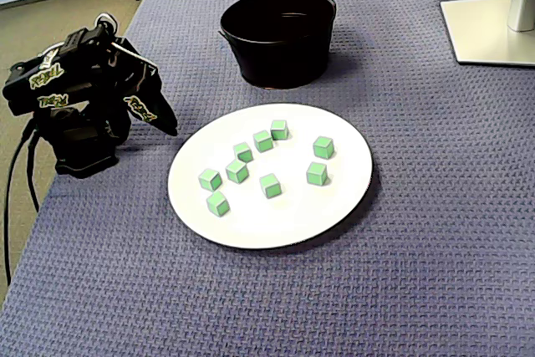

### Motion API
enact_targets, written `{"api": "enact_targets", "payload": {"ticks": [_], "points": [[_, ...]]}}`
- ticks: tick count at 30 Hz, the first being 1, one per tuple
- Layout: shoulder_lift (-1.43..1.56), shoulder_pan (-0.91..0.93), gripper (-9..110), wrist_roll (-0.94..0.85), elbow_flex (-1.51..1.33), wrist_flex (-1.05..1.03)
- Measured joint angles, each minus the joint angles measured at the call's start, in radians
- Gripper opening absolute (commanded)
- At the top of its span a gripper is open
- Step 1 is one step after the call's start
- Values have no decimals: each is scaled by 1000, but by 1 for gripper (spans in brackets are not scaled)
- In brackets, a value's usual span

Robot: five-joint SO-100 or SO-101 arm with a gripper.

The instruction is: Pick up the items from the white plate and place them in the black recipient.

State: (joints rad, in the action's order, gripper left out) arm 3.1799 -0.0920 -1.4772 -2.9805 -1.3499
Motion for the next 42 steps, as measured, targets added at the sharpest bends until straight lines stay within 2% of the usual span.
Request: {"api": "enact_targets", "payload": {"ticks": [7,14,26,32,42], "points": [[3,127,13,104,-6,-5],[-14,161,19,144,9,-3],[-591,368,19,387,505,-12],[-802,477,21,310,666,117],[-1112,658,22,103,683,399]]}}
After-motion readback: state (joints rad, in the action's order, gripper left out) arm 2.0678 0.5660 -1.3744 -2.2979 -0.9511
